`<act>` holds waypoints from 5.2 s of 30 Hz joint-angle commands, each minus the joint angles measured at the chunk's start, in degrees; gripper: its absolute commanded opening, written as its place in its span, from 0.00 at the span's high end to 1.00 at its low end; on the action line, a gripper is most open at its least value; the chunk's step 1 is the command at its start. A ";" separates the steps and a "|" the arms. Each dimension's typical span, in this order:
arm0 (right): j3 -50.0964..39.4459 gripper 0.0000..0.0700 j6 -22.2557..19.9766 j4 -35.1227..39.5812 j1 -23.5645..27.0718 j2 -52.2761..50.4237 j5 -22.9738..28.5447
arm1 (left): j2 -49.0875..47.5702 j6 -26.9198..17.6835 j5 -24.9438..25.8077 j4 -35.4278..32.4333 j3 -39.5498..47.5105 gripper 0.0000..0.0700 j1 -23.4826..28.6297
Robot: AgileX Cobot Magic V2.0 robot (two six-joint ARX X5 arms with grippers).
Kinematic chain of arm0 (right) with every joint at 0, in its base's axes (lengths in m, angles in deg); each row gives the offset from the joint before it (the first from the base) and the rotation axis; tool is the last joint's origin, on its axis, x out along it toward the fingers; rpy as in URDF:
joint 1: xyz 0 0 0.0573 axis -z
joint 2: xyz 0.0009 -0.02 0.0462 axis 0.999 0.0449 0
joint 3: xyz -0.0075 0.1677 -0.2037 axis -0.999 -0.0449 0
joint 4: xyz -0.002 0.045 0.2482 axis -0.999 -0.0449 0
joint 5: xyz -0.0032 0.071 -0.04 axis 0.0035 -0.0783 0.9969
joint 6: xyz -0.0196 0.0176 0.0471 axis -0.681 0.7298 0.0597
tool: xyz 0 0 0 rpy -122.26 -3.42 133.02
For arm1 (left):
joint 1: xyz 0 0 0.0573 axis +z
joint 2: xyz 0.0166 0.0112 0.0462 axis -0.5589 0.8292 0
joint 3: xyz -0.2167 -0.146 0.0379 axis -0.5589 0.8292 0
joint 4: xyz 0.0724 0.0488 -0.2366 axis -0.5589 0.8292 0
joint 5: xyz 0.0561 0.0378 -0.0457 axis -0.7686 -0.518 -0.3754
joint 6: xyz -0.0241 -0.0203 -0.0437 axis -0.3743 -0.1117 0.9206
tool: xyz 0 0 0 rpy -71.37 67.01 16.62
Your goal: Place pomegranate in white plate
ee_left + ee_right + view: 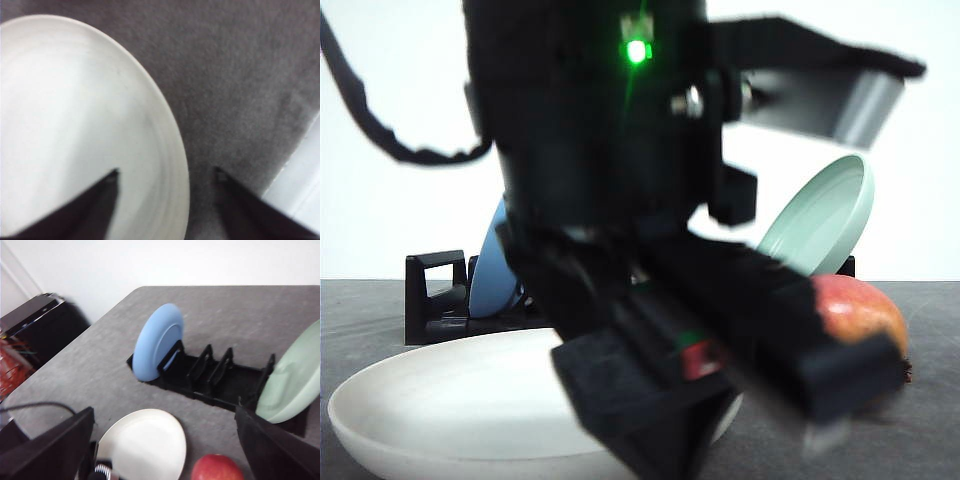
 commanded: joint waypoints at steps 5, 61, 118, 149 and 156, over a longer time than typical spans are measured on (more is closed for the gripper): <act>0.83 0.19 -1.12 -0.36 -4.14 1.44 0.23 | -5.15 3.84 -0.42 1.23 -0.85 0.09 -0.94; 1.58 0.38 -4.86 -1.92 -23.94 57.95 23.13 | -64.11 15.29 0.00 15.16 -0.85 0.10 -1.16; 20.79 0.00 2.84 -1.01 -51.47 70.83 31.53 | -64.11 15.33 -0.07 13.47 -0.85 0.10 -1.16; 6.54 0.00 6.12 -13.27 -47.97 0.91 42.54 | -64.11 15.75 -0.07 13.47 -0.85 0.10 -1.16; -5.45 0.00 8.81 -5.01 -47.97 -12.26 44.14 | -64.11 15.10 -0.51 13.44 -0.85 0.10 -1.16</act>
